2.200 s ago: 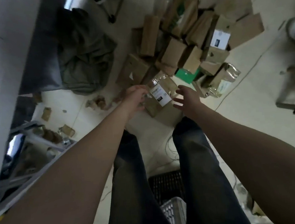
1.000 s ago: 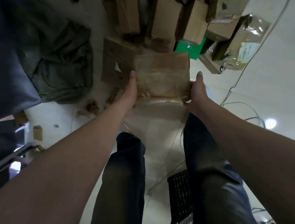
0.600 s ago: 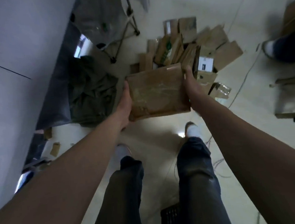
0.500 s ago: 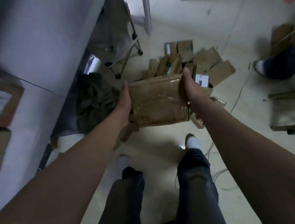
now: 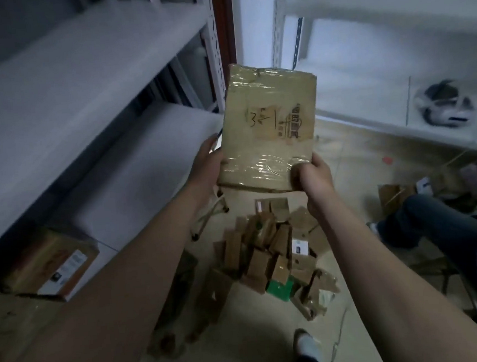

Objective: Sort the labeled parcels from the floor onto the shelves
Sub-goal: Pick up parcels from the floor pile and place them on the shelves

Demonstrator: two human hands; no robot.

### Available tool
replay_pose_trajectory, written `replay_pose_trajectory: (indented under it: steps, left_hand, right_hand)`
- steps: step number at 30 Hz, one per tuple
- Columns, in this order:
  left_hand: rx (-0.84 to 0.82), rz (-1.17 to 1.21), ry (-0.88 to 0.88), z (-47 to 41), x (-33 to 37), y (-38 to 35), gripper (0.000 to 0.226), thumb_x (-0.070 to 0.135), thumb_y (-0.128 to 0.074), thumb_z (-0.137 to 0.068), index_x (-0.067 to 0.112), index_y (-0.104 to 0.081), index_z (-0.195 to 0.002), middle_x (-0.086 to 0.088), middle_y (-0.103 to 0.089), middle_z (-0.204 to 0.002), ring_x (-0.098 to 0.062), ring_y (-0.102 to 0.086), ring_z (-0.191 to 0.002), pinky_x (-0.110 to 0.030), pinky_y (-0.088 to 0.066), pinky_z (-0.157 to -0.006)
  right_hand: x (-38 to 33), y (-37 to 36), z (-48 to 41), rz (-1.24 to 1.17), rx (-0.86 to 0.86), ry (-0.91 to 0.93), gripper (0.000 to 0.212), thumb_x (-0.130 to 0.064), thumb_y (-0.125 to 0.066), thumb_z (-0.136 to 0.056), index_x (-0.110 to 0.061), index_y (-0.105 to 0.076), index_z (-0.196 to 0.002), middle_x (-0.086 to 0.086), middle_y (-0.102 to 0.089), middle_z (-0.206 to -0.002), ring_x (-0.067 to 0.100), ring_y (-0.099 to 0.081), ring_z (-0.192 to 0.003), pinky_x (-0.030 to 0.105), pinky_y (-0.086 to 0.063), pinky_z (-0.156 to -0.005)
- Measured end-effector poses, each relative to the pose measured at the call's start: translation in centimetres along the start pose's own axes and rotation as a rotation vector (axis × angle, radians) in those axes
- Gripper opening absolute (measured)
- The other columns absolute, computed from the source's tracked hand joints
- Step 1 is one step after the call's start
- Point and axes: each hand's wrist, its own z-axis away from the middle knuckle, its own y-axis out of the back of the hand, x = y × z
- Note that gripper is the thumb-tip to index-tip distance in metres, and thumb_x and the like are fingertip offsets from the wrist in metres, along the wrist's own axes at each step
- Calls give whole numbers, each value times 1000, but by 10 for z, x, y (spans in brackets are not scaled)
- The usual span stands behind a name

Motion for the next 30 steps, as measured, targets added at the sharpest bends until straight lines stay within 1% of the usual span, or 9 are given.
replay_pose_trajectory:
  steps: [2, 5, 7, 9, 13, 16, 23, 26, 30]
  left_hand:
    - [-20, 21, -74, 3, 43, -5, 51, 5, -48, -89, 28, -64, -132, 1, -74, -114, -23, -70, -102, -39, -55, -87]
    - [22, 62, -164, 9, 104, -11, 46, 5, -49, -85, 23, -66, -124, -8, -71, -117, -35, -66, -109, -50, -54, -91]
    - [54, 110, -206, 16, 142, -11, 51, 3, -51, -82, 20, -64, -128, -2, -73, -111, -27, -68, -102, -43, -56, -85]
    - [74, 124, -275, 24, 181, -10, 58, 6, -55, -76, 19, -60, -132, 5, -73, -113, -18, -70, -102, -41, -58, -86]
    - [122, 141, -408, 41, 253, -7, 64, 11, -58, -67, 16, -56, -131, -2, -70, -125, -19, -65, -117, -36, -53, -90]
    - [166, 160, -484, 51, 302, -2, 54, 16, -65, -72, 26, -57, -124, 9, -73, -115, -14, -66, -110, -33, -54, -82]
    - [335, 217, -784, 91, 397, 38, 39, 10, -71, -92, 19, -53, -125, -4, -68, -126, -15, -66, -114, -37, -54, -98]
    - [401, 209, -892, 120, 429, 68, 41, 13, -74, -92, 24, -51, -125, 0, -67, -128, -9, -67, -113, -26, -55, -93]
    - [504, 139, -990, 166, 459, 123, 43, 18, -74, -91, 34, -50, -123, 9, -65, -126, 6, -66, -102, -14, -52, -80]
  right_hand:
    - [-39, 3, 5, -55, -7, 69, 59, 1, -42, -77, -25, -72, -121, -8, -75, -90, 16, -61, -75, 24, -49, -61]
    - [-104, 6, 11, -145, -40, 163, 62, 4, -40, -81, -29, -73, -122, -10, -78, -104, 15, -66, -86, 25, -51, -71]
    - [-148, 9, 16, -181, -76, 230, 65, 6, -38, -79, -28, -74, -121, -9, -78, -108, 18, -67, -93, 30, -52, -79]
    - [-191, 14, 21, -174, -99, 300, 66, 5, -36, -75, -29, -74, -117, -13, -76, -97, 15, -63, -86, 28, -50, -75]
    - [-275, 21, 31, -177, -167, 436, 69, -2, -36, -74, -40, -74, -117, -17, -78, -97, 2, -69, -78, 26, -60, -69]
    - [-334, 19, 43, -192, -220, 544, 71, -4, -37, -74, -47, -72, -118, -18, -78, -104, -5, -68, -82, 28, -59, -76]
    - [-437, -13, 84, -272, -369, 757, 77, -2, -37, -74, -45, -66, -132, -23, -73, -102, -3, -61, -80, 11, -46, -63]
    - [-469, -38, 115, -344, -426, 835, 77, -3, -42, -80, -45, -60, -142, -10, -72, -129, 5, -63, -102, 23, -51, -81]
    - [-500, -84, 159, -405, -479, 914, 73, 0, -46, -89, -41, -54, -149, -11, -69, -134, 2, -65, -114, 26, -56, -93]
